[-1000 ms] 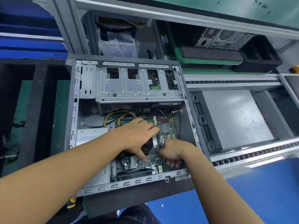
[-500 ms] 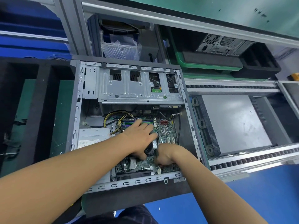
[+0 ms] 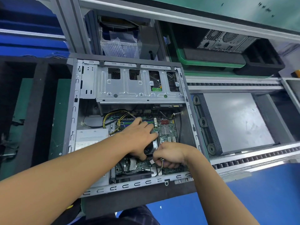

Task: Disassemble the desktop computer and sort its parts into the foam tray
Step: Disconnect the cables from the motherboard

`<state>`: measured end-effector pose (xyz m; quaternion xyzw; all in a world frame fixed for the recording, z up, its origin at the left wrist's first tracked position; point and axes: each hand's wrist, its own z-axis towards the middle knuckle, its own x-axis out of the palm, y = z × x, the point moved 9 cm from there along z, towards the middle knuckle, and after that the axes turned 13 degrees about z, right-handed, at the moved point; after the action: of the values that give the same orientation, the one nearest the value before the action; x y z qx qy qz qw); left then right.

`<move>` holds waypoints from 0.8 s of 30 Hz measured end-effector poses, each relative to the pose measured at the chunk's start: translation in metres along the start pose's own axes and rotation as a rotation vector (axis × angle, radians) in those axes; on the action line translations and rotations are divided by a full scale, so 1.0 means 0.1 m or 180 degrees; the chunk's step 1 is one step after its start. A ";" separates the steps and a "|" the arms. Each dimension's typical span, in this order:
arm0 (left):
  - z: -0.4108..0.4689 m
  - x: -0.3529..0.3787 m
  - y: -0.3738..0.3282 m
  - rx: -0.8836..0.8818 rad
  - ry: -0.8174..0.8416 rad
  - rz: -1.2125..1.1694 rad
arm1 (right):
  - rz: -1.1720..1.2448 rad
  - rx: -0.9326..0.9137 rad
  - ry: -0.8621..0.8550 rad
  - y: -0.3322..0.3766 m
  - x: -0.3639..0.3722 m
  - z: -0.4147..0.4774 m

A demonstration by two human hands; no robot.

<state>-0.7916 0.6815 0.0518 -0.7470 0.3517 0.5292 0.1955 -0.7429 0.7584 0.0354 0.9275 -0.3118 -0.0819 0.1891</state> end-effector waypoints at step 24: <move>-0.34 -0.19 0.54 -0.0268 -0.0167 -0.0221 | -0.2644 -0.1630 0.0007 0.97 0.72 -0.07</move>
<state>-0.8122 0.6285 0.0866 -0.7522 0.2978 0.5558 0.1913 -0.7373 0.6454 0.0784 0.8973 0.1150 -0.2235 0.3628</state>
